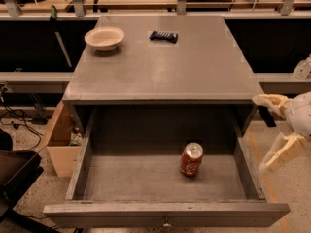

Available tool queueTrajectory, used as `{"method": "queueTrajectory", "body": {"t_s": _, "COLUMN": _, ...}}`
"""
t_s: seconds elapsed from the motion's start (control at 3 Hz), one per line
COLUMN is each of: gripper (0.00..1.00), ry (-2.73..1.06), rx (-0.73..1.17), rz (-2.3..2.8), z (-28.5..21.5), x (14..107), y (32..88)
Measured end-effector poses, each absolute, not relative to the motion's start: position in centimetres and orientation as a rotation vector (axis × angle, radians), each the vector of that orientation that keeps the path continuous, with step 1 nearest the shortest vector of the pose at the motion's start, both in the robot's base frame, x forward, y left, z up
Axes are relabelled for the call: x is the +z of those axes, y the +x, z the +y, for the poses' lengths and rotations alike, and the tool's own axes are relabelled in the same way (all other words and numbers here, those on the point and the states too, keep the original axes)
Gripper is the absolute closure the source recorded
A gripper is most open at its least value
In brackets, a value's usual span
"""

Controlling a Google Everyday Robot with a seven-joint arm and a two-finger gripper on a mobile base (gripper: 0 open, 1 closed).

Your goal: Pick coke can from top drawer and place on counter

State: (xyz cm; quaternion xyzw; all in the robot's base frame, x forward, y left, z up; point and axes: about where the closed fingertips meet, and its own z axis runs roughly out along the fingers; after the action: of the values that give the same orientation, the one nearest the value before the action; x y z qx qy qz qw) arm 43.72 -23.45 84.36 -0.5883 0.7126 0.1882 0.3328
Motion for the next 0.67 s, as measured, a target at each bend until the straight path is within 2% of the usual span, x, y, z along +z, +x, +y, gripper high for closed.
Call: {"method": "queueTrajectory", "body": {"t_s": 0.67, "gripper": 0.0, "ry": -1.433, "rx": 0.61, "rz": 1.628, "z": -22.0, "x": 79.7, "y": 41.6}}
